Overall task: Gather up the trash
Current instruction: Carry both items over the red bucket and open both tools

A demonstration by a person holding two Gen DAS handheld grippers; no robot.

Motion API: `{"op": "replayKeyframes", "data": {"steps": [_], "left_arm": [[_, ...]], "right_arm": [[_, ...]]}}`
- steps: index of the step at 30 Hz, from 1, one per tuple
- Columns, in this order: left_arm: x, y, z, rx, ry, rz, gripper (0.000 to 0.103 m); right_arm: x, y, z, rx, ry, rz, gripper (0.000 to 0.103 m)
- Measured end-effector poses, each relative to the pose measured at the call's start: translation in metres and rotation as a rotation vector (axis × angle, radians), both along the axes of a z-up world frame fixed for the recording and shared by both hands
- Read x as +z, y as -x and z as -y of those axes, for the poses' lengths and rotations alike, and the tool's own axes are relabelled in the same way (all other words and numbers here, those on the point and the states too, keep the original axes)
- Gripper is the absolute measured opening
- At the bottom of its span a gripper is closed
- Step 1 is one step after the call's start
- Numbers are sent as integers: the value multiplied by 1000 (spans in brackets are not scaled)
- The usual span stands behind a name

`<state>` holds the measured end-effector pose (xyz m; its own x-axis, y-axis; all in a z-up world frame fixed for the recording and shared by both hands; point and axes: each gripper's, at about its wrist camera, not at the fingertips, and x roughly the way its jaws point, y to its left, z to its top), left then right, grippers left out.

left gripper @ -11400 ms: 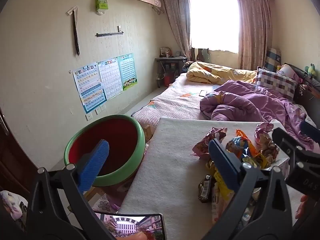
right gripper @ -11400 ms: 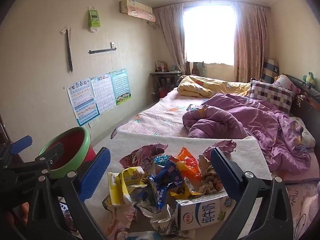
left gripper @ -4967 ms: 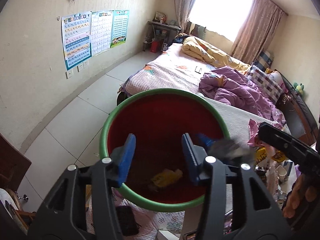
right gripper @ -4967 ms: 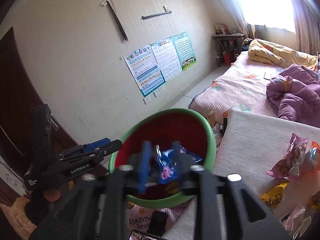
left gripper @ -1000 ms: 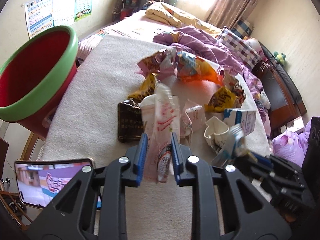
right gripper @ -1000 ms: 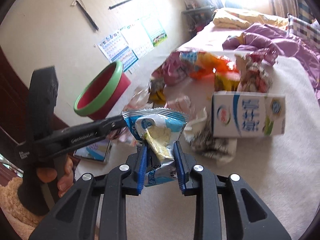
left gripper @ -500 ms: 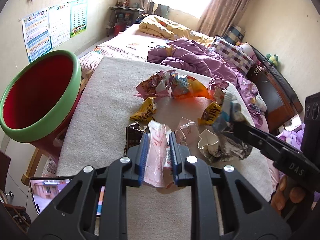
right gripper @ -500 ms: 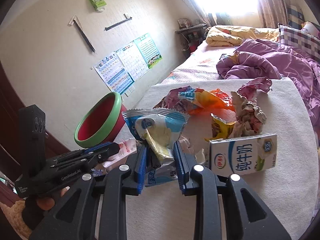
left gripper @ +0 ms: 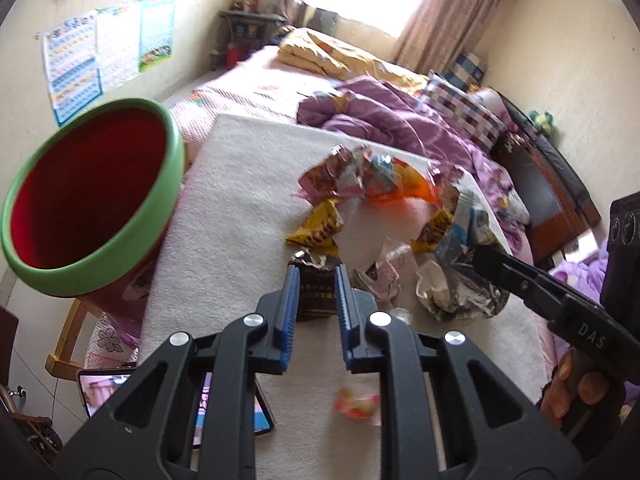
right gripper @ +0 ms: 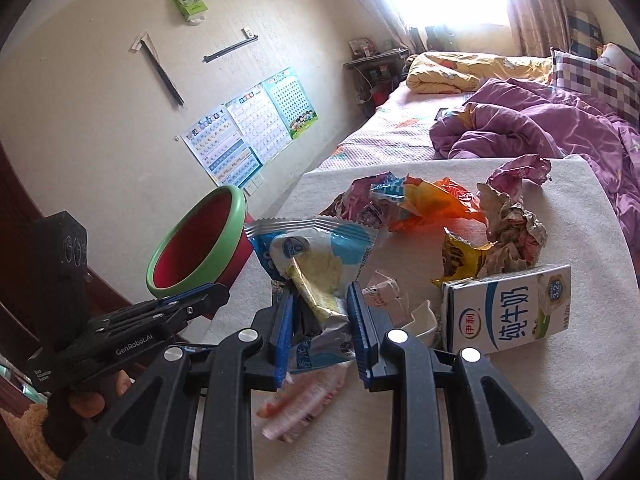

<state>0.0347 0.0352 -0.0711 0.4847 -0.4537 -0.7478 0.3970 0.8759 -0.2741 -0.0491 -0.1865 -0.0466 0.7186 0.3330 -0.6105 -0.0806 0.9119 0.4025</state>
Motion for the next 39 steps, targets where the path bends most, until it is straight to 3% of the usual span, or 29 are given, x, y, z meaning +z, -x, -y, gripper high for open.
{"op": "replayKeyframes", "data": {"steps": [1,2,7,12,14,15,16,19,28,39], "left_arm": [[-5,-1,3,-28,-2,-28,42],[-9,-1,6,-50,2,-42,52],[-32,11,35,-188,-23,-119,57],[-72,20,60,-245,-118,-208,57],[-75,26,67,-259,-141,-182,56],[-74,28,70,-273,-142,-179,53],[-74,30,72,-279,-139,-178,41],[-72,33,73,-275,-129,-167,36],[-28,28,39,-132,-87,-21,36],[43,-2,-68,174,-78,170,36]], "right_arm": [[-1,1,0,-8,0,-4,26],[-2,1,0,-15,0,-8,26],[-6,11,11,-68,-7,-25,27],[-9,23,22,-107,-5,-39,27],[-12,28,26,-121,-4,-49,27],[-14,30,29,-127,-4,-56,27],[-14,32,29,-130,-4,-59,27],[-15,35,30,-132,-5,-62,27],[-14,26,18,-75,-11,-51,27],[22,-11,-31,63,-21,53,27]]}}
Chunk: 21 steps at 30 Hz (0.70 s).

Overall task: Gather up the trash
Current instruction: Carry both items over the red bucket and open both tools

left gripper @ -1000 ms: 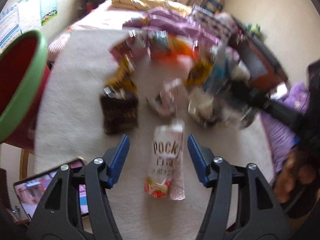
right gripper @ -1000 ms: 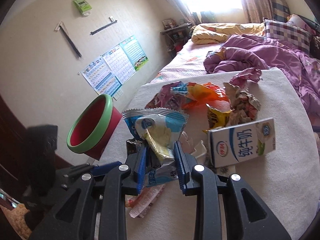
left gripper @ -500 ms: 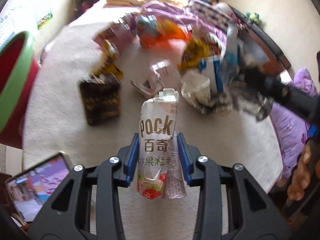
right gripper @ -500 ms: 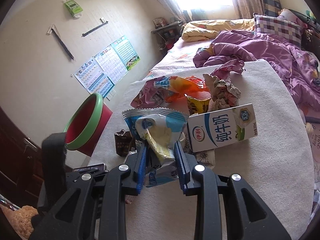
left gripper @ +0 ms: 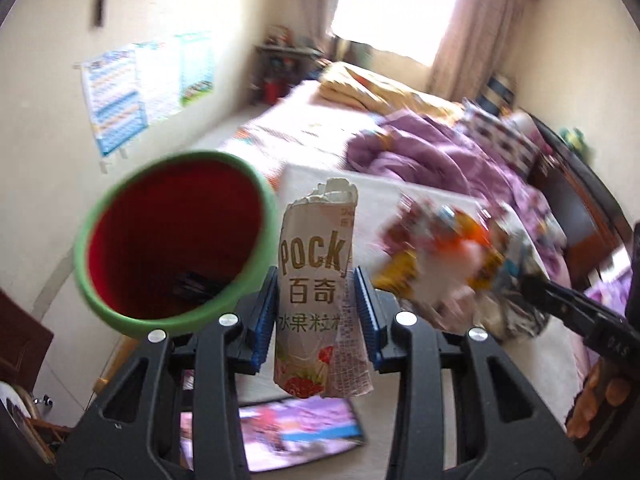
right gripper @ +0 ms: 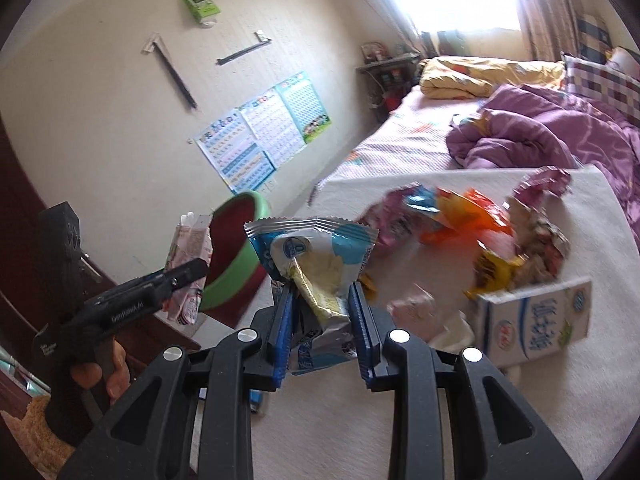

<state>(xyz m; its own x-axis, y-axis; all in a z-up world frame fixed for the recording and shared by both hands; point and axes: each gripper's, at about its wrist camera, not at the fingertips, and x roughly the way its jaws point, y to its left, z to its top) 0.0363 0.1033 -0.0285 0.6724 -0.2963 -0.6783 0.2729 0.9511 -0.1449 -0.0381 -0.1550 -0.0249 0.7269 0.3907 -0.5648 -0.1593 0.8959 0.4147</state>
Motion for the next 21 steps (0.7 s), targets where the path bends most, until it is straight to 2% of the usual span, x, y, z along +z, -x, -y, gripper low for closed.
{"op": "replayKeyframes", "data": {"steps": [3,7,21], "left_arm": [[10,-4,-20,57,-7,25,36],[14,-14,-40,82,-7,27,36],[6,-30,-68,53,-2,5,36]], "right_arm": [[8,-9,-17,35,0,24,27],[14,-18,-39,68,-5,39,27],[10,-30,-89,81,-10,28,28]]}}
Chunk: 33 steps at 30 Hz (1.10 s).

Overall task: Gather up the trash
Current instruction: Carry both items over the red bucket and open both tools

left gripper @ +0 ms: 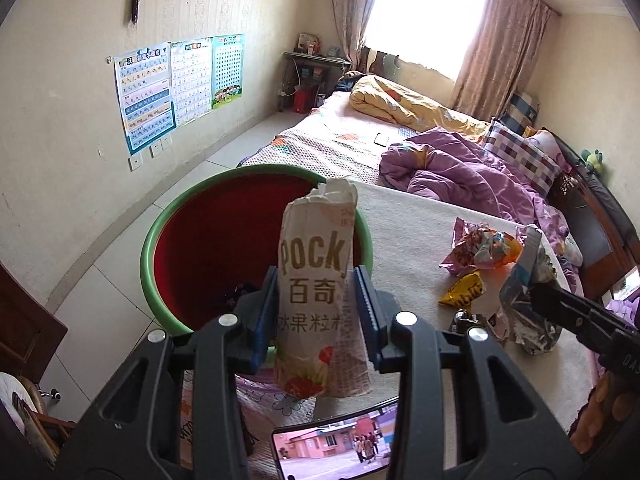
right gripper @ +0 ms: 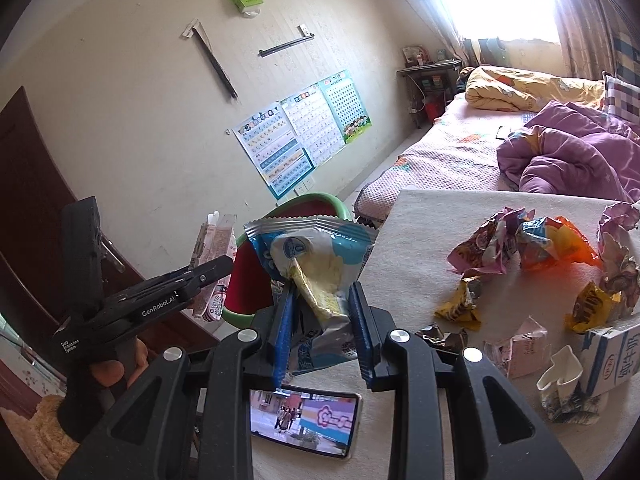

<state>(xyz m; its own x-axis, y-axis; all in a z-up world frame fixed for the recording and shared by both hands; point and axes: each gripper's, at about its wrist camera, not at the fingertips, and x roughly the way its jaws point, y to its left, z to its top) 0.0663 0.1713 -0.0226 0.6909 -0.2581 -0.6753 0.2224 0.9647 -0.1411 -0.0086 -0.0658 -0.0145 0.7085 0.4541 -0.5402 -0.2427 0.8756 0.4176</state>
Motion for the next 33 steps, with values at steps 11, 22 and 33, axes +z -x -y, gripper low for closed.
{"op": "replayKeyframes", "data": {"steps": [11,22,33], "left_arm": [[-7,-11,-18,-27,4,-13,36],[-18,-28,-39,-28,-7,-33,36],[-39,-47,-54,-25,-34,-76,36]], "right_arm": [[-8,-9,-22,-29,4,-26,28],[-17,-31,-50,-25,8,-43,28],[-19,-71,-78,0,28,-54,28]]}}
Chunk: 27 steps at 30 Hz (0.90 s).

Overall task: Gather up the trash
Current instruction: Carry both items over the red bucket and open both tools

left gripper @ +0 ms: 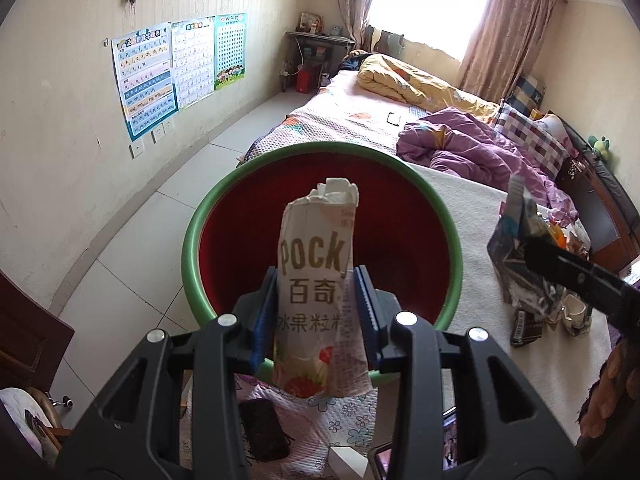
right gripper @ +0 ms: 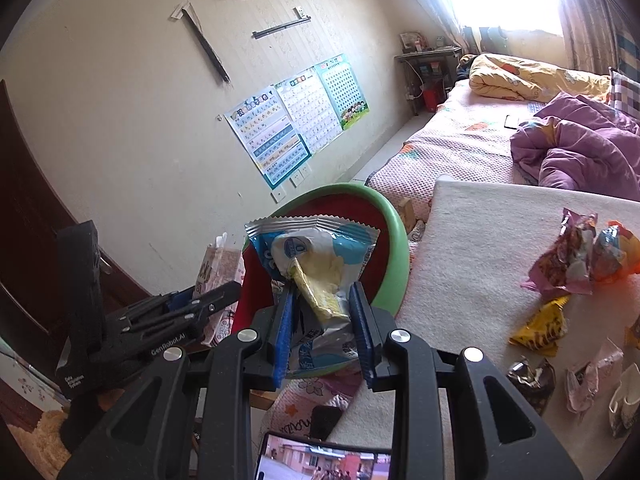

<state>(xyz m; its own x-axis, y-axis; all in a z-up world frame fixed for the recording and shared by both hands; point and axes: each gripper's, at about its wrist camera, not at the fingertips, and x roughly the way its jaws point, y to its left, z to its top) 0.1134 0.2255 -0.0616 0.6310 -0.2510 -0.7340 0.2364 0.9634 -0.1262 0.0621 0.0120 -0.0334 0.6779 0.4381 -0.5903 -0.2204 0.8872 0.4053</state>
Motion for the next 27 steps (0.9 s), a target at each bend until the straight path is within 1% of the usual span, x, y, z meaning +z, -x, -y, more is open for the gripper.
{"op": "replayKeyframes", "data": {"steps": [5,15,17,19,21,22,27], "left_arm": [[-5,-6,-3,-10,-5,-14,36],[-11,-15,-1,-23,-9,-33,37],[-12,-16,-2,-15,-13,-33,41],[-13,-16,-3,-12,-6,-36,44],[-13,-17,-5,-4,-7,-30,50],[-13,-16,-5,2,-8,-27,57],[-12,-16,-4,15,-5,-28,59]], "right_arm": [[0,-12,-11,8,2,-7,28],[1,-19,-20,15,-1,-5,29],[0,-19,-20,8,-5,-7,34],[-1,-20,-18,6,-18,-18,36],[-2,-19,-16,1,-17,-20,36],[-1,-19,-16,-1,-19,-20,37],[5,-15,-12,-7,-30,-5,43]]}}
